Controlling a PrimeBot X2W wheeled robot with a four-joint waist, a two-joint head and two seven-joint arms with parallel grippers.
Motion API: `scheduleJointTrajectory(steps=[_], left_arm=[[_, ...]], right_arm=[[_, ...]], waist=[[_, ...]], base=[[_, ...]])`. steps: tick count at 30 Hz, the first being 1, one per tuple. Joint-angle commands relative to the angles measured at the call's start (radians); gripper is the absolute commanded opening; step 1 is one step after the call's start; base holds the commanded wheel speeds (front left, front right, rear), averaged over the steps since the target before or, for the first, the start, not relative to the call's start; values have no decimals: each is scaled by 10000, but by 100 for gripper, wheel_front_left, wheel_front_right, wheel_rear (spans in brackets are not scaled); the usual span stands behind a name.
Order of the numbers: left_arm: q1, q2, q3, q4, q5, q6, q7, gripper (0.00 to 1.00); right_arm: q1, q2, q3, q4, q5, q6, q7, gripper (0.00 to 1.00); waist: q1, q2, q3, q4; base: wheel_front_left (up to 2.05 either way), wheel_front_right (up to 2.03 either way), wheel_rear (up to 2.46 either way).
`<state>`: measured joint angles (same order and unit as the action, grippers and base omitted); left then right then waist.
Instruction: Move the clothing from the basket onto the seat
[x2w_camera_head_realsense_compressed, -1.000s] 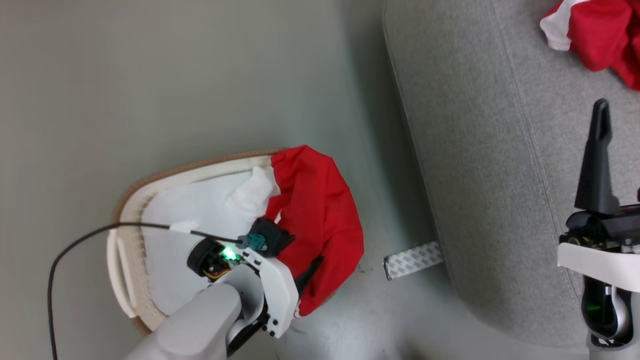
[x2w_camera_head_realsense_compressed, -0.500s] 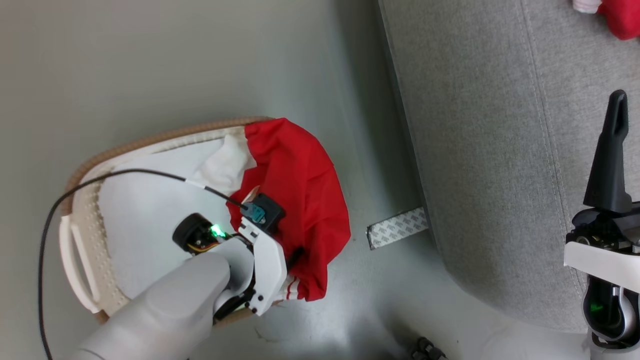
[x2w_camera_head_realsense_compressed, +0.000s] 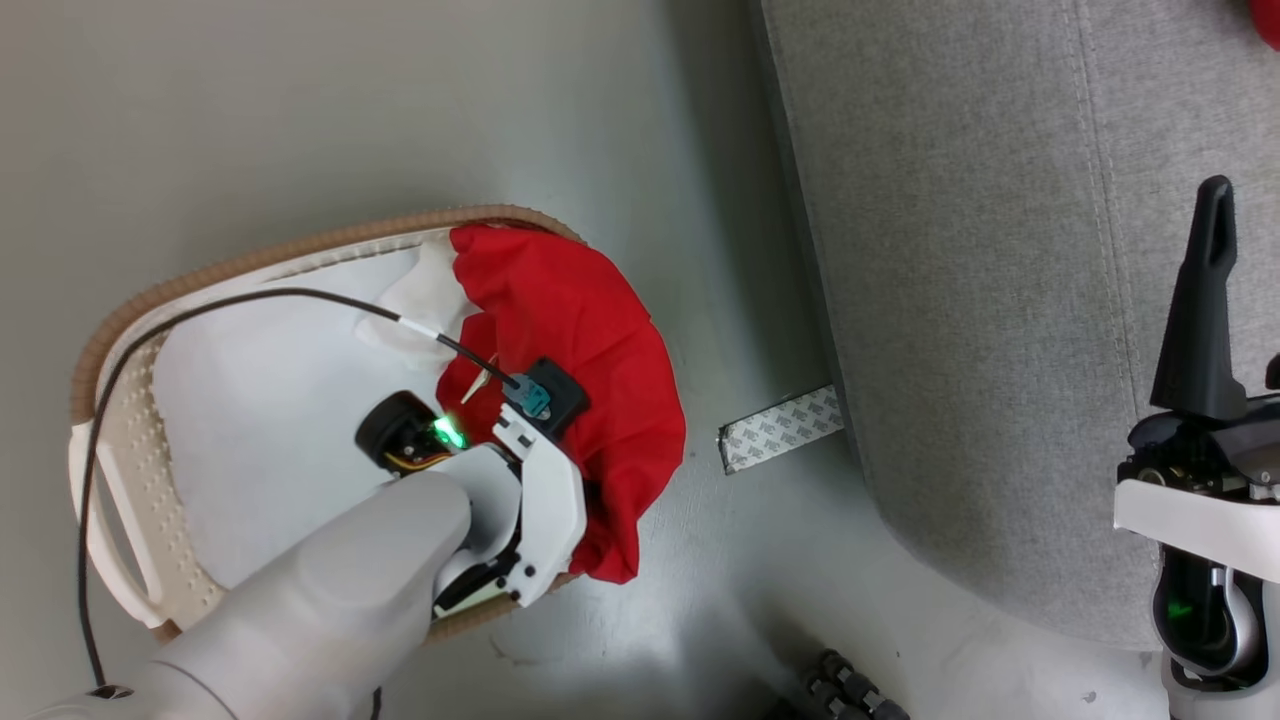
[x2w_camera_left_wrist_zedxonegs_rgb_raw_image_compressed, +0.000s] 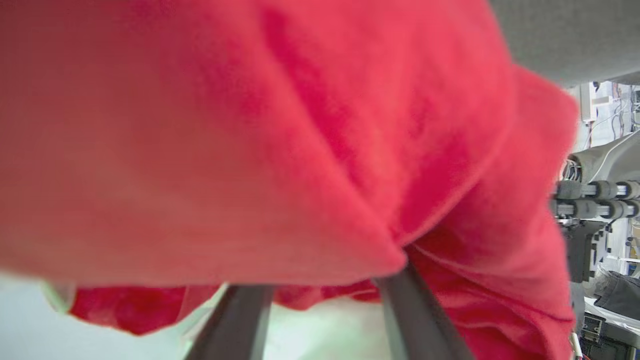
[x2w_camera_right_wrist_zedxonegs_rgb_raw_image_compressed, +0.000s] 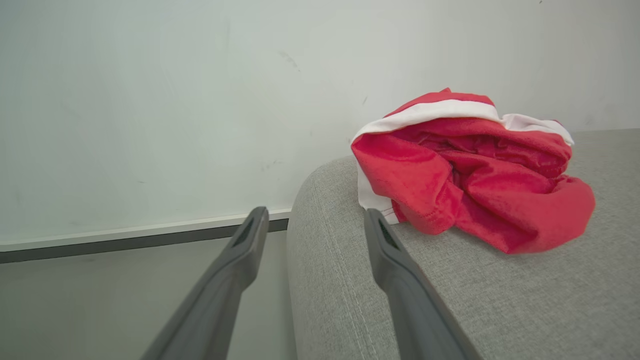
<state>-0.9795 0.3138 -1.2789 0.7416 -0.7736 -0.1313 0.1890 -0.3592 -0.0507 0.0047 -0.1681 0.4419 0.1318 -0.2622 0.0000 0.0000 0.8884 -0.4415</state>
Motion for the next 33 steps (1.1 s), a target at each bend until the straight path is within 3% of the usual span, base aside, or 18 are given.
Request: scheduleJointTrajectory(steps=[1, 13, 33], left_arm=[[-10, 92, -16, -189, -7, 12, -140, 0], [222, 234, -20, -499, -83, 11, -943, 0], [1399, -804, -26, -189, -1207, 11, -3593, 0]], right_arm=[[-169, 24, 41, 56, 129, -22, -18, 100], [-339, 23, -96, 312, -110, -22, -19, 100], [314, 8, -441, 1205, -1186, -22, -12, 100]], waist=[[0, 0, -31, -30], [0, 0, -776, 249], [0, 0, -4542, 1940]], base=[[0, 0, 0], [0, 0, 0], [0, 0, 0]])
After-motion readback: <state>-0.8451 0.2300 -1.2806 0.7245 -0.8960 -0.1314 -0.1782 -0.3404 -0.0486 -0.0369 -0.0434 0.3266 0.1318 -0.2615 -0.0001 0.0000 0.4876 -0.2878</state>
